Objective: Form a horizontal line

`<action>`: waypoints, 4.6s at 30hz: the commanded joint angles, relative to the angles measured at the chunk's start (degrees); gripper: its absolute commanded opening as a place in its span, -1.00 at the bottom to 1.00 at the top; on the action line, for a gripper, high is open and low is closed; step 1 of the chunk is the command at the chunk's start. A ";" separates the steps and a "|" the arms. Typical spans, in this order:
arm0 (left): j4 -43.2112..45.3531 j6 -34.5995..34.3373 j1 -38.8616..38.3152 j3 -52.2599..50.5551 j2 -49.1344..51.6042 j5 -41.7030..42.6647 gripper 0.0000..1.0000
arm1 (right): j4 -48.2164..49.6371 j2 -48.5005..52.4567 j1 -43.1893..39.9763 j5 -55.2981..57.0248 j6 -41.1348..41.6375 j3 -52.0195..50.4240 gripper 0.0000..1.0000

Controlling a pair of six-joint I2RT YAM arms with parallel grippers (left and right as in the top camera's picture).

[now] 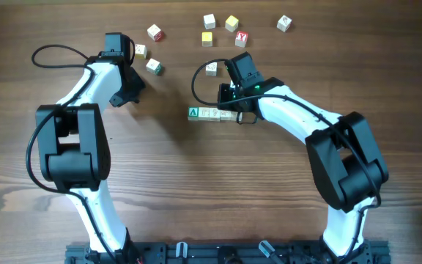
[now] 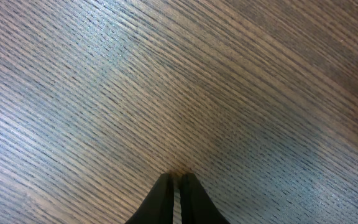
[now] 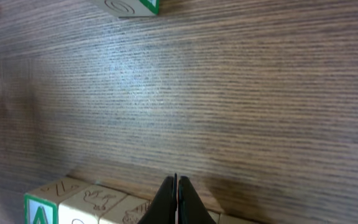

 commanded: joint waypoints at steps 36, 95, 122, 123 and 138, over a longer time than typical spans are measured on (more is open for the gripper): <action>0.17 -0.55 -0.07 -0.07 0.76 0.52 -0.81 | -2.51 -2.51 0.35 -3.39 0.35 1.49 -0.91; 0.17 -0.55 -0.07 -0.07 0.76 0.52 -0.81 | -5.03 -3.85 0.17 6.84 4.44 1.49 -0.91; 0.17 -0.55 -0.07 -0.07 0.76 0.52 -0.81 | -6.14 -4.22 0.17 7.69 4.42 1.22 -0.91; 0.17 -0.52 -0.07 -0.07 0.76 0.52 -0.81 | -6.19 -4.22 0.17 7.69 4.39 1.22 -0.91; 0.20 -0.55 -0.07 -0.07 0.76 0.52 -0.80 | -7.67 -4.22 0.17 7.67 4.39 1.22 -0.91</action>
